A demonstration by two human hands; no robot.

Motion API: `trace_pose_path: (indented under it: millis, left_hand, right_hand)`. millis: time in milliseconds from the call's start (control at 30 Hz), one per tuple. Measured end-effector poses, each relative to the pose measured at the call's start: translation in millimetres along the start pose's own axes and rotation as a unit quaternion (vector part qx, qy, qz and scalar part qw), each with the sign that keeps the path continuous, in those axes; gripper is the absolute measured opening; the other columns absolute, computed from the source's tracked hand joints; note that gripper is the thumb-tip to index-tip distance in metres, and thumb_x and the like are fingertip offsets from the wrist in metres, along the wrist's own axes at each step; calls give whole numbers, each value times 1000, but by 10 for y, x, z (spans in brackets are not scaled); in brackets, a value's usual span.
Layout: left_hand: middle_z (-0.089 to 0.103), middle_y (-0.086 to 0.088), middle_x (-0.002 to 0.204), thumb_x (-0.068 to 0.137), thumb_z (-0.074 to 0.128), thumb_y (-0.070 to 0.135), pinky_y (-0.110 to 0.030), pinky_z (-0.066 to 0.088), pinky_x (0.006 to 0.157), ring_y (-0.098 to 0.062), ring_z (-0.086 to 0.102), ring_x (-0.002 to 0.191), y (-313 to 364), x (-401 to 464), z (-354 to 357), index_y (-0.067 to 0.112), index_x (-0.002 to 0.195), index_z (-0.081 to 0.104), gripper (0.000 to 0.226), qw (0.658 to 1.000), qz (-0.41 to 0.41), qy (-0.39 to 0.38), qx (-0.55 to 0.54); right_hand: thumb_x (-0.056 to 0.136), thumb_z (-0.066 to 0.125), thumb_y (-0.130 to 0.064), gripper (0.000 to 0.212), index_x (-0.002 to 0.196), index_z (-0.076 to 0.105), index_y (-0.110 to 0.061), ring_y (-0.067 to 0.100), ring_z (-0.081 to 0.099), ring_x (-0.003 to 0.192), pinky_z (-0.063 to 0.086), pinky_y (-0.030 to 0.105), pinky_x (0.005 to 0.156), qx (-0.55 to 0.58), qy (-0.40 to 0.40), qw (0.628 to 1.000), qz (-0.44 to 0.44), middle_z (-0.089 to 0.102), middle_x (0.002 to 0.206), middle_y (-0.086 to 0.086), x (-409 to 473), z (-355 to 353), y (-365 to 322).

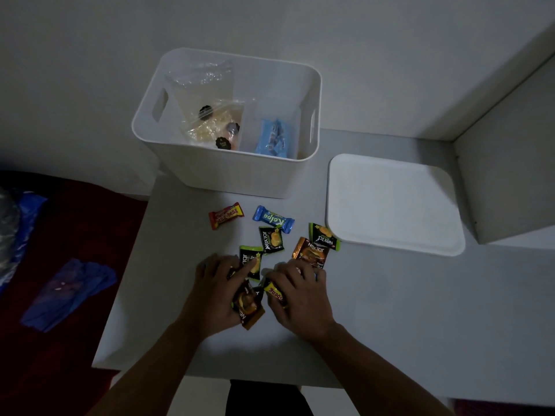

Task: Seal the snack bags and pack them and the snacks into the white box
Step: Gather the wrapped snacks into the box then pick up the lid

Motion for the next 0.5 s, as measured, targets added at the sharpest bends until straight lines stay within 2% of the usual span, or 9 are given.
trace_pose_path:
  millis: [100,167,233,333,500]
  left_hand:
    - [42,-10,154,66,69,74,-47,40,97,-28,45,125,22,80,-57,28,133,62,81,999,-13,-40,18]
    - [41,-1,157,66,67,72,-44,44,93,-25,46,123,26,134,-74,29,122,64,71,997,-26,-69,24]
    - [50,5,146,67,68,65,-39,50,81,-23,49,116,24,184,-79,26,114,62,60,995,-39,-84,24]
    - [57,4,123,65,74,46,-28,52,59,-22,52,108,51,246,-83,25,106,56,50,995,-37,-91,29]
    - [57,3,100,62,84,33,-23,49,52,-18,60,90,60,351,-143,22,97,56,46,995,-56,-77,-9]
  right_hand:
    - [89,62,-46,42,128,64,-33,25,55,122,39,45,89,-2,7,1000,-5,62,125,-6,-11,9,-3]
    - [85,65,-45,42,125,64,-33,24,56,118,40,43,87,0,6,1000,-2,63,122,-6,13,-1,-6]
    - [81,67,-44,42,121,63,-33,24,57,111,40,41,82,8,-1,1000,7,63,117,-6,63,-18,-1]
    - [78,68,-44,45,121,57,-33,23,56,103,43,40,78,19,-27,999,20,64,114,-5,154,-74,-5]
    - [81,67,-44,45,123,58,-34,20,54,104,45,37,79,57,-52,995,65,64,117,-8,225,-202,31]
Point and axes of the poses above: each hand's wrist, its own x-axis towards the middle knuckle, its own z-axis out of the palm, y = z × x, the point moved 5 cm from there along x, towards the middle knuckle
